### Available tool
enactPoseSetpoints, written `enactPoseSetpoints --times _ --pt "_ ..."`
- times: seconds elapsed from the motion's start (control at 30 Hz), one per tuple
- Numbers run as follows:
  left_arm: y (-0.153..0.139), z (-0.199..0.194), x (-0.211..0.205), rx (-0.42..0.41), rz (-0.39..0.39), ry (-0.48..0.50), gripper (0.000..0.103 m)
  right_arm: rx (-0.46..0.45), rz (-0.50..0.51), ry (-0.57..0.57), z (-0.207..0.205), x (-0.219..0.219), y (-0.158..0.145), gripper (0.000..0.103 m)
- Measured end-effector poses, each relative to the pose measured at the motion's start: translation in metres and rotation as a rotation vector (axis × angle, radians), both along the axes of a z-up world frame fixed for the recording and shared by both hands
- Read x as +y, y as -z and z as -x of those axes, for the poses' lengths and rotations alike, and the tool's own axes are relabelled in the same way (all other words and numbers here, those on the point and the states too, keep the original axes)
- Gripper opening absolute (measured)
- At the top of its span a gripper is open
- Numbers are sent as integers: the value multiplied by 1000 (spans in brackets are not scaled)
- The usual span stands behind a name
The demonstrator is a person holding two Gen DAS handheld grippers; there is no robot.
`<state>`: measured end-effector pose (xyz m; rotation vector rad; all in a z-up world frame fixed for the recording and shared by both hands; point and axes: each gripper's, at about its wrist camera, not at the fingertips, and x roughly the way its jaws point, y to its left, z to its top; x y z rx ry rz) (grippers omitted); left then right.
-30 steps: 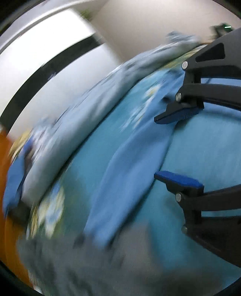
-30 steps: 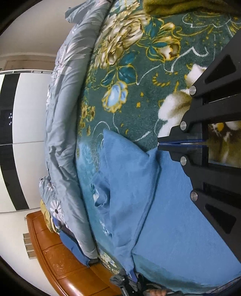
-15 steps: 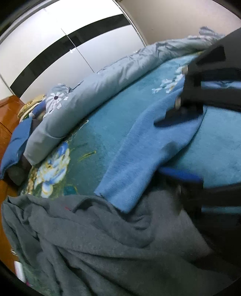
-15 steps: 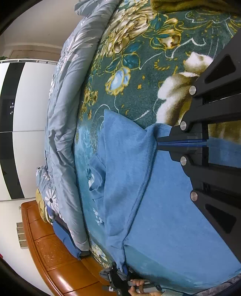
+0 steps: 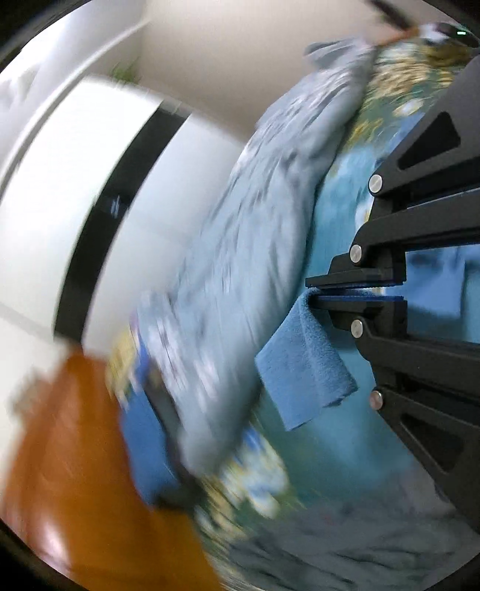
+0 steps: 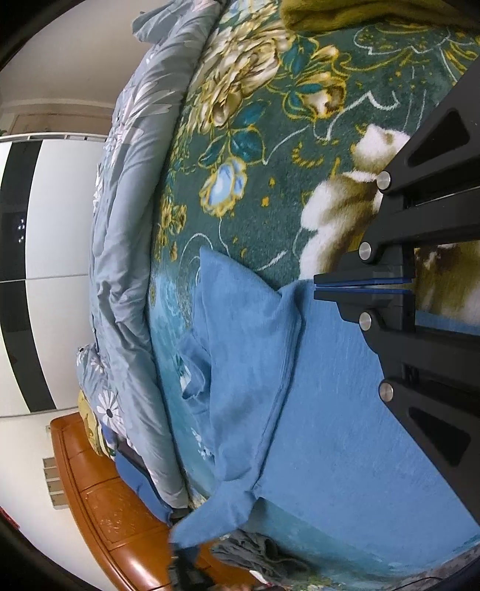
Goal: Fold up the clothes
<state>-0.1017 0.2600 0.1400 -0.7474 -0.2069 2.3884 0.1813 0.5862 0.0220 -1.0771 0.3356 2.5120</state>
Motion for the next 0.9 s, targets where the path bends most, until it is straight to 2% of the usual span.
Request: enactPoseSetpoints --times 0.1,0.2,0.33,0.5,0.63,0.8,0.9 --pt "-9 -26 59 33 45 140 3 4 0 5 -5 2 1 1" --pt "4 -50 117 15 96 243 3 16 13 21 -13 6 3 1" --pt "41 -86 180 -56 170 337 3 19 18 35 -24 9 6 1" --pt "99 -125 233 -150 287 422 3 13 26 62 -39 15 12 2" --pt "131 -134 254 -208 346 442 3 6 32 74 -47 19 14 2" --pt "143 -134 252 -271 359 468 5 8 34 81 -51 20 13 2" --pt "141 -134 242 -333 340 532 24 16 37 77 -46 19 10 2"
